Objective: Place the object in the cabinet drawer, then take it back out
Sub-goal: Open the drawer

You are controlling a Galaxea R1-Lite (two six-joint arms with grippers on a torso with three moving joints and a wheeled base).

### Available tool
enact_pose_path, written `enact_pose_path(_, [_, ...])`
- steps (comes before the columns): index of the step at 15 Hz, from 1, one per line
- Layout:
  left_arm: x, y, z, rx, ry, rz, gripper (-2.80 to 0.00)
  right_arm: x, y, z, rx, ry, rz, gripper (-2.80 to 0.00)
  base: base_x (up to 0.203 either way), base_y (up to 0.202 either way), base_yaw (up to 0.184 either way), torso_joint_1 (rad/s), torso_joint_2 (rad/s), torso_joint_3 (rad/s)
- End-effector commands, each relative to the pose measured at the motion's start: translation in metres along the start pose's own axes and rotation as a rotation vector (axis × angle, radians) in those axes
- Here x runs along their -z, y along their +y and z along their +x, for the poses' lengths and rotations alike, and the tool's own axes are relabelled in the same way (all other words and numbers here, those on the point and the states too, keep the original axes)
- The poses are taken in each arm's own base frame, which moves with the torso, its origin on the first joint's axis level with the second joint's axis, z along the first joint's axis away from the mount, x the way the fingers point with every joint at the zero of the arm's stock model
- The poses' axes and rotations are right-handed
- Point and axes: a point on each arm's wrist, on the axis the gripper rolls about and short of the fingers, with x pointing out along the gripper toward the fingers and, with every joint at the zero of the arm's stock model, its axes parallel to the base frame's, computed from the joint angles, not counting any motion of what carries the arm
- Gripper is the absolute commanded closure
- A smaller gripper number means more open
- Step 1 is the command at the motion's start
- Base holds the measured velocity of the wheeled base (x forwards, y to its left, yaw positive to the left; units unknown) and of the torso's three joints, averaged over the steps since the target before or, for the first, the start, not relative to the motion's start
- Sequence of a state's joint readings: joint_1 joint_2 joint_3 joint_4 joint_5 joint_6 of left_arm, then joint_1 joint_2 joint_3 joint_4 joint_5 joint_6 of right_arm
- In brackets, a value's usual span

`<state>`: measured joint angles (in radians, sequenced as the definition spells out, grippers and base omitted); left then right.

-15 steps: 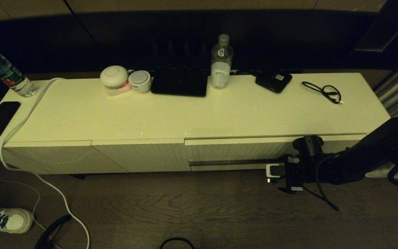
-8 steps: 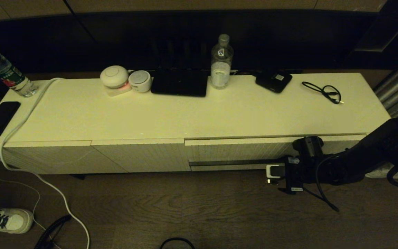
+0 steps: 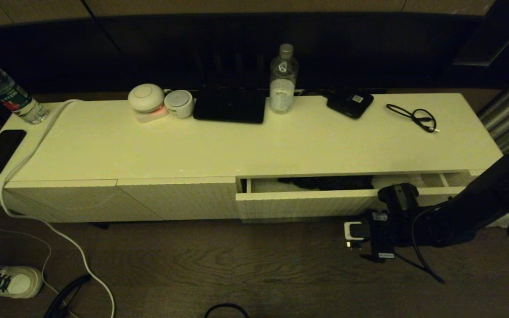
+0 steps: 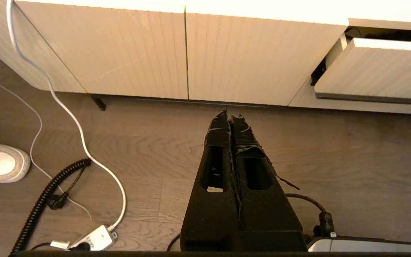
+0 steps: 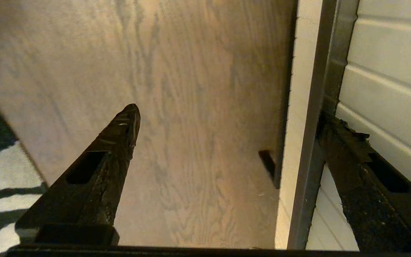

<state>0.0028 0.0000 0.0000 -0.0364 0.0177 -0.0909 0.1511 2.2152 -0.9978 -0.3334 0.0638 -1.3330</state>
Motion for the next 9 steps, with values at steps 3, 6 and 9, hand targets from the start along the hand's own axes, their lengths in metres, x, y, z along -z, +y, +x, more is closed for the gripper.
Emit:
enact_pose_path(3, [0.000, 0.000, 0.000, -0.001, -0.002, -0.001, 0.00, 0.001, 0.021, -0.017, -0.032, 0.001, -0.013, -2.80, 0.000, 0.000, 0.000, 0.000, 0.00, 0.000])
enact_pose_path(6, [0.000, 0.000, 0.000, -0.001, -0.002, -0.001, 0.00, 0.000, 0.031, -0.032, -0.030, -0.002, -0.018, -2.80, 0.000, 0.000, 0.000, 0.000, 0.00, 0.000])
enact_pose_path(9, [0.000, 0.000, 0.000, -0.001, -0.001, -0.001, 0.00, 0.000, 0.039, -0.051, -0.029, -0.006, -0.022, -2.80, 0.000, 0.000, 0.000, 0.000, 0.00, 0.000])
